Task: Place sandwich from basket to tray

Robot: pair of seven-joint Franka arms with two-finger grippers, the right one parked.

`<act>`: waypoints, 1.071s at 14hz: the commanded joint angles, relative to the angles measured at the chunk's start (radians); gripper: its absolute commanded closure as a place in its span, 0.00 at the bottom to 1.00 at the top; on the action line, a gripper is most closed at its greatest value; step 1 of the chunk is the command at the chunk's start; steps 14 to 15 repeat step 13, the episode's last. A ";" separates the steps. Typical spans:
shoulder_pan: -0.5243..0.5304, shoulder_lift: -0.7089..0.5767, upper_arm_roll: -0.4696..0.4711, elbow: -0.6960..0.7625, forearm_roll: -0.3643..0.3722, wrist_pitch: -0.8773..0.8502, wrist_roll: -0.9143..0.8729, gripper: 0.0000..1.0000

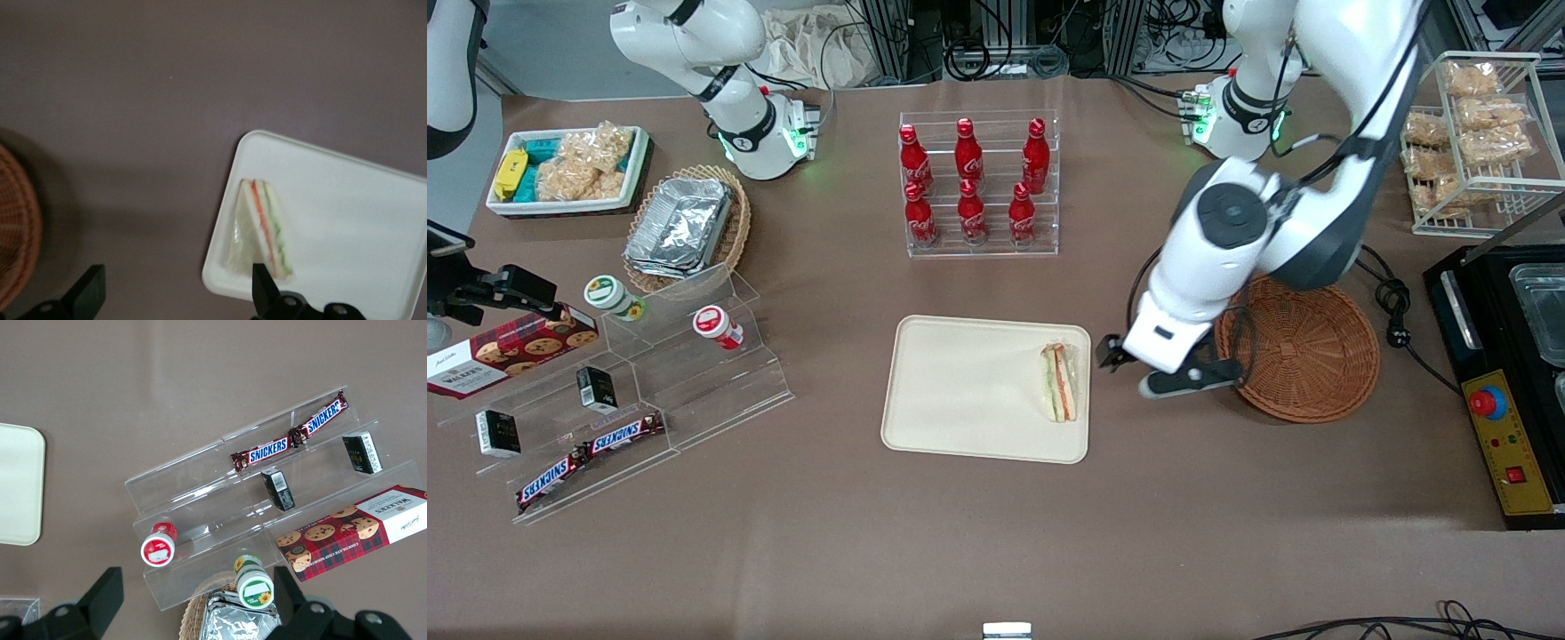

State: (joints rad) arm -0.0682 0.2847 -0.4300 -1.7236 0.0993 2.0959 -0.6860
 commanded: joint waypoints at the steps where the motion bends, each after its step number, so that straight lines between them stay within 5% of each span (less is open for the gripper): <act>1: 0.086 -0.129 -0.004 -0.002 -0.067 -0.201 0.143 0.01; 5: 0.140 -0.301 0.104 0.021 -0.147 -0.445 0.394 0.01; 8: 0.171 -0.407 0.178 0.015 -0.141 -0.569 0.496 0.01; 15: 0.168 -0.372 0.186 0.093 -0.084 -0.614 0.526 0.01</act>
